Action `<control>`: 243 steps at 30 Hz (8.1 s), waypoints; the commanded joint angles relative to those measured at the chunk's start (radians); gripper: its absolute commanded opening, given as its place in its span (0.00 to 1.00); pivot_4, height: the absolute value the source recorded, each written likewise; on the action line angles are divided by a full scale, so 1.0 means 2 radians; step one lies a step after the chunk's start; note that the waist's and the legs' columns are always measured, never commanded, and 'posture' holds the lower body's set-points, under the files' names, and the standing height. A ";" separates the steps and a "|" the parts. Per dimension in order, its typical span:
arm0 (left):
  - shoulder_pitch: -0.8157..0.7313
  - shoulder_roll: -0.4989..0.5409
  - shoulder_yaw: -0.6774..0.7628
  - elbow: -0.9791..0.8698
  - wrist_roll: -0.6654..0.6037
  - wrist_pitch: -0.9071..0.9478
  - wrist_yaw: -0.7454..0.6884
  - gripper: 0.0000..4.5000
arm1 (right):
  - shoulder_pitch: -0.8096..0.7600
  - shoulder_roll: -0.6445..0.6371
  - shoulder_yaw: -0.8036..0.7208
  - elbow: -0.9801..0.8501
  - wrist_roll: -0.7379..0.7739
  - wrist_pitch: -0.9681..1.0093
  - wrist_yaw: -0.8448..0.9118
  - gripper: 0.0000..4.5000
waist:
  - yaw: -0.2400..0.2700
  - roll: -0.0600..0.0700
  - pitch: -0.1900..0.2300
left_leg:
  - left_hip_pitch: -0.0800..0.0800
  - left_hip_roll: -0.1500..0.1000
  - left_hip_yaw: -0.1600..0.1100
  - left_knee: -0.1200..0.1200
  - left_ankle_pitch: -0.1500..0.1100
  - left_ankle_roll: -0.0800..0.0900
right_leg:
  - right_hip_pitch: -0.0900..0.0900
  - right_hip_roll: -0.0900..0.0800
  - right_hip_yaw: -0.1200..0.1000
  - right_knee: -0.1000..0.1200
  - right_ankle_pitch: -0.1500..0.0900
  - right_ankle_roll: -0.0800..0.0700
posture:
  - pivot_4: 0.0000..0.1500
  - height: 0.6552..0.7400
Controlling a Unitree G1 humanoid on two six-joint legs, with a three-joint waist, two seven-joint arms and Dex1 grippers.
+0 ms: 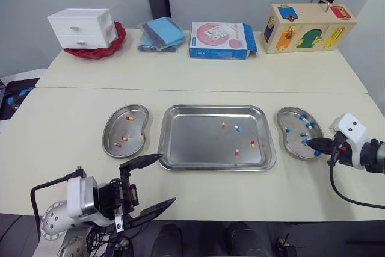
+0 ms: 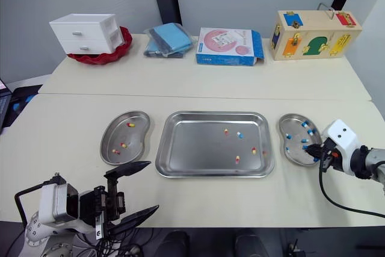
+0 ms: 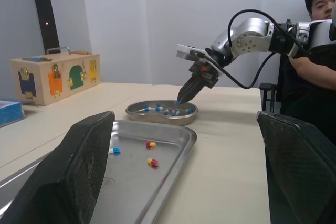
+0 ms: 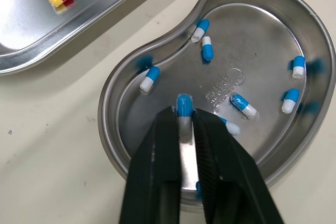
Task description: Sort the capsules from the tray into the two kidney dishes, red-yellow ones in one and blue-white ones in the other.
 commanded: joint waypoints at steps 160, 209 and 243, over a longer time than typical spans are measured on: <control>-0.697 -0.185 -0.231 0.746 0.448 0.042 0.058 0.20 | 0.339 0.266 0.030 -0.160 0.089 -0.423 -0.066 1.00 | 0.005 0.001 0.001 | 0.005 -0.001 -0.001 0.000 0.000 0.000 | 0.006 0.001 -0.001 0.000 0.000 0.000 | 1.00 1.00; -0.408 0.073 -0.056 0.116 0.324 0.430 0.089 0.03 | 0.293 0.179 0.041 -0.141 0.148 -0.408 0.052 1.00 | 0.006 0.001 0.000 | 0.007 0.000 -0.001 0.001 0.000 0.000 | 0.007 0.001 -0.001 0.003 0.000 0.000 | 1.00 1.00; -0.266 0.118 0.063 0.067 0.293 0.493 0.275 0.03 | 0.203 0.167 0.039 -0.098 0.171 -0.354 0.097 1.00 | 0.006 0.001 0.000 | 0.006 0.000 -0.001 0.002 0.000 0.000 | 0.007 0.000 -0.001 0.003 0.000 0.000 | 1.00 1.00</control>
